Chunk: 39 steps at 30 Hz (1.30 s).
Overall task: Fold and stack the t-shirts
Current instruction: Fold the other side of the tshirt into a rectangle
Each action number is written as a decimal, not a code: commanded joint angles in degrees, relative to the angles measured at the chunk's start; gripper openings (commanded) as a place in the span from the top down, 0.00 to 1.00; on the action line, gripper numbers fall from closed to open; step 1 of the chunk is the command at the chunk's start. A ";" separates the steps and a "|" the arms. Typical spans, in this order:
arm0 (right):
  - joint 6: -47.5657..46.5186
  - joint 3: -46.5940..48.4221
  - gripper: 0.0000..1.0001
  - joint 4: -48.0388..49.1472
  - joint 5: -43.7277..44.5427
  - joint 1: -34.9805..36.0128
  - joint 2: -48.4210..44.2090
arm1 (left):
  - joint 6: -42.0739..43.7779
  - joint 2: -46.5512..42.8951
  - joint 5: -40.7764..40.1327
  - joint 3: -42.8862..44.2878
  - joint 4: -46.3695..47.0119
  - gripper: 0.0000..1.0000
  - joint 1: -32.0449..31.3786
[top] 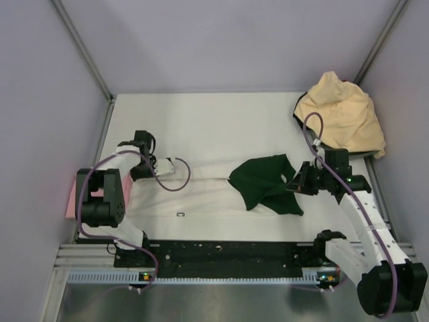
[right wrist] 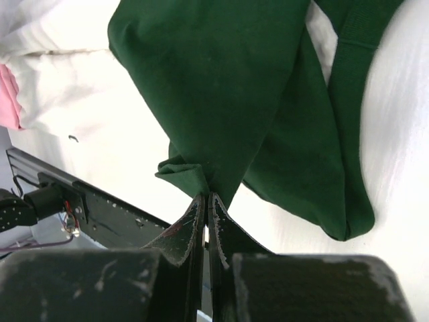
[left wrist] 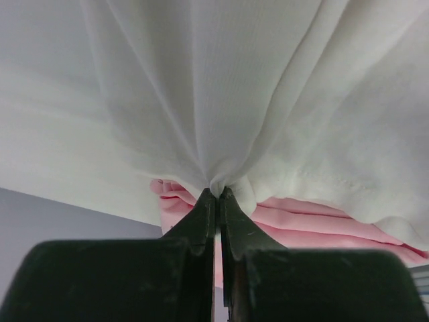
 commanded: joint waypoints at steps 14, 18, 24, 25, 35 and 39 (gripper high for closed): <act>-0.14 0.22 1.00 4.07 -0.86 -3.15 6.03 | -10.88 -4.47 15.93 18.64 -7.39 0.46 -8.89; -0.04 0.31 1.00 6.71 -0.08 -3.24 9.46 | -16.87 -8.79 24.98 22.08 -6.69 0.45 -20.48; 0.57 -1.01 1.00 9.87 0.37 -3.59 13.33 | -27.41 -3.01 33.27 22.10 -4.86 0.47 -42.18; 0.83 -1.36 1.00 10.49 0.28 -3.59 13.51 | -28.12 -1.77 33.27 20.69 -1.80 0.47 -45.01; 1.89 -3.82 1.00 12.78 -0.69 -3.59 12.98 | -28.48 10.27 32.92 18.39 13.43 0.42 -59.27; 1.80 -4.17 1.00 12.78 -0.78 -3.59 12.11 | -28.04 15.02 31.26 19.53 13.08 0.47 -59.72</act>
